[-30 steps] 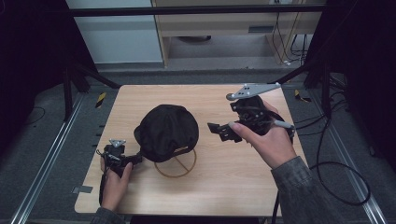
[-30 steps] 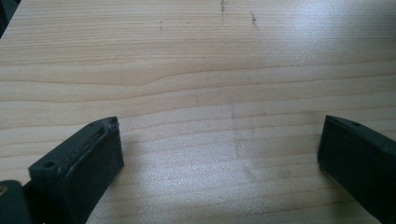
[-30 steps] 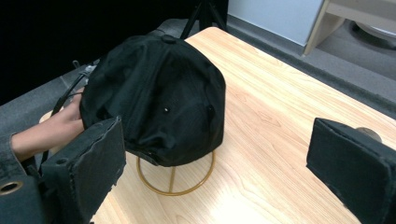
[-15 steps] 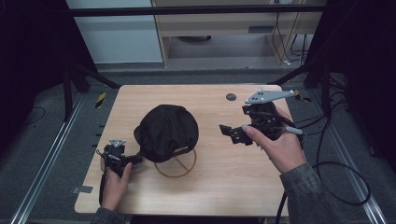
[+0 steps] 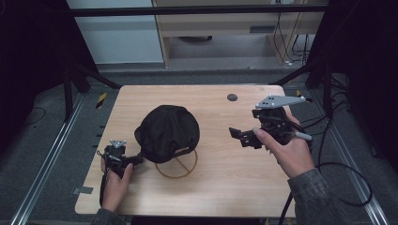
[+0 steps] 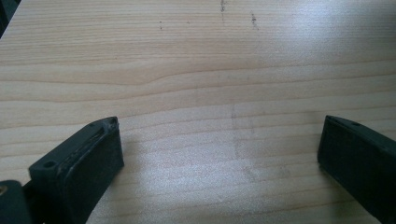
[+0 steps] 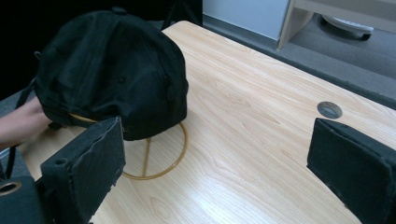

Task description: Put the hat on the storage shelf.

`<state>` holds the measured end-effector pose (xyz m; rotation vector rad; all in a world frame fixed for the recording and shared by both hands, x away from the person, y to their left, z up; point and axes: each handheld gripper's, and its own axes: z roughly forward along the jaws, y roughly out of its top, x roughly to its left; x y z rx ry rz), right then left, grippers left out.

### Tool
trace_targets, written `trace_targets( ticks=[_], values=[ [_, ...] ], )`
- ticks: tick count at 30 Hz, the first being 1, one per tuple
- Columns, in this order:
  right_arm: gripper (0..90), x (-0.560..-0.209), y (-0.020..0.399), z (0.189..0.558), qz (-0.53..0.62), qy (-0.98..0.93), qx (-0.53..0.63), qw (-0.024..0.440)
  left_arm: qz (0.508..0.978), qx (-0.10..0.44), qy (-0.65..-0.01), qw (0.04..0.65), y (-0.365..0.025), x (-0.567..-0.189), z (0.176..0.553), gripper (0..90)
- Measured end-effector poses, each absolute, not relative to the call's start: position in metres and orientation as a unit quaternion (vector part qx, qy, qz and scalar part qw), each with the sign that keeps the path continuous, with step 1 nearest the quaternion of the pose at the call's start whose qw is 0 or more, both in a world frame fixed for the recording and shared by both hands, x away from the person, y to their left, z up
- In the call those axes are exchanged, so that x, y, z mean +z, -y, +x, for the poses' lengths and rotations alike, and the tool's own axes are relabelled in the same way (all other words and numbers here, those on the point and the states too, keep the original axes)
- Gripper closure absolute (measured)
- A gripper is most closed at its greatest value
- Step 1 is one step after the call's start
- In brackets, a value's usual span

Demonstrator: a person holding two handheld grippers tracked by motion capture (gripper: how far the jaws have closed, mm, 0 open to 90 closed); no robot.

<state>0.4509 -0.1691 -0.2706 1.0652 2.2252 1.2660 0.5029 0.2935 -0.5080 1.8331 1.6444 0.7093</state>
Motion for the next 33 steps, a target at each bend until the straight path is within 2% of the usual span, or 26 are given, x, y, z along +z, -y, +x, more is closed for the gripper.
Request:
trace_targets(
  ticks=[13, 33],
  values=[
    [7.0, -0.295, 0.188, 0.455, 0.414, -0.783, 0.423, 0.189, 0.686, 0.265, -0.615, 0.285, -0.293, -0.508, 0.503, 0.0],
    [8.5, -0.381, 0.191, 0.452, 0.433, -0.799, 0.383, 0.163, 0.685, 0.265, -0.615, 0.286, -0.293, -0.508, 0.503, 0.0]
  ],
)
